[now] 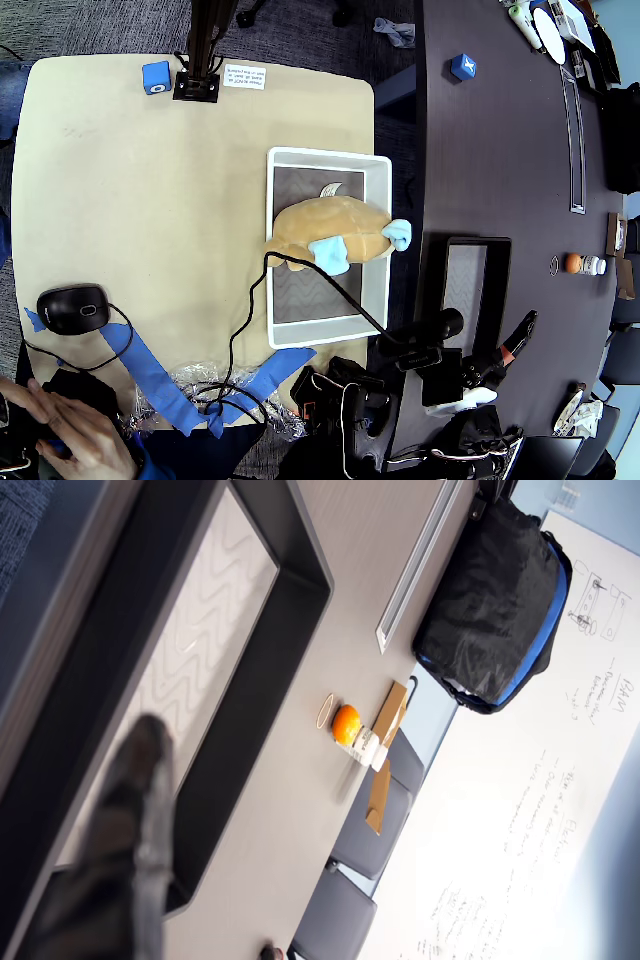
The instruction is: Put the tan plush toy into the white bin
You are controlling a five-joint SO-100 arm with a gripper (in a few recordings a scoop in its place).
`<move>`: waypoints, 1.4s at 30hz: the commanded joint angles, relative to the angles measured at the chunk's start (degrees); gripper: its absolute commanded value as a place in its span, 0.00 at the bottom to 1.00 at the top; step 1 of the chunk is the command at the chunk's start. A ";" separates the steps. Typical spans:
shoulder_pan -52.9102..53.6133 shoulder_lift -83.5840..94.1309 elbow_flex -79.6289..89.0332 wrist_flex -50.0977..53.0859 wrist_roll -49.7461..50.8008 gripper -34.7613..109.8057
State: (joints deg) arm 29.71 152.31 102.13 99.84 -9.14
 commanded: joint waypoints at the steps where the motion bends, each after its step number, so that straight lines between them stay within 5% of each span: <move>1: 1.14 1.05 -0.97 0.00 -0.44 0.75; 42: 0.35 1.05 -1.05 -0.18 -0.44 0.75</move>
State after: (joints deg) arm 29.71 152.31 102.13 99.84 -9.14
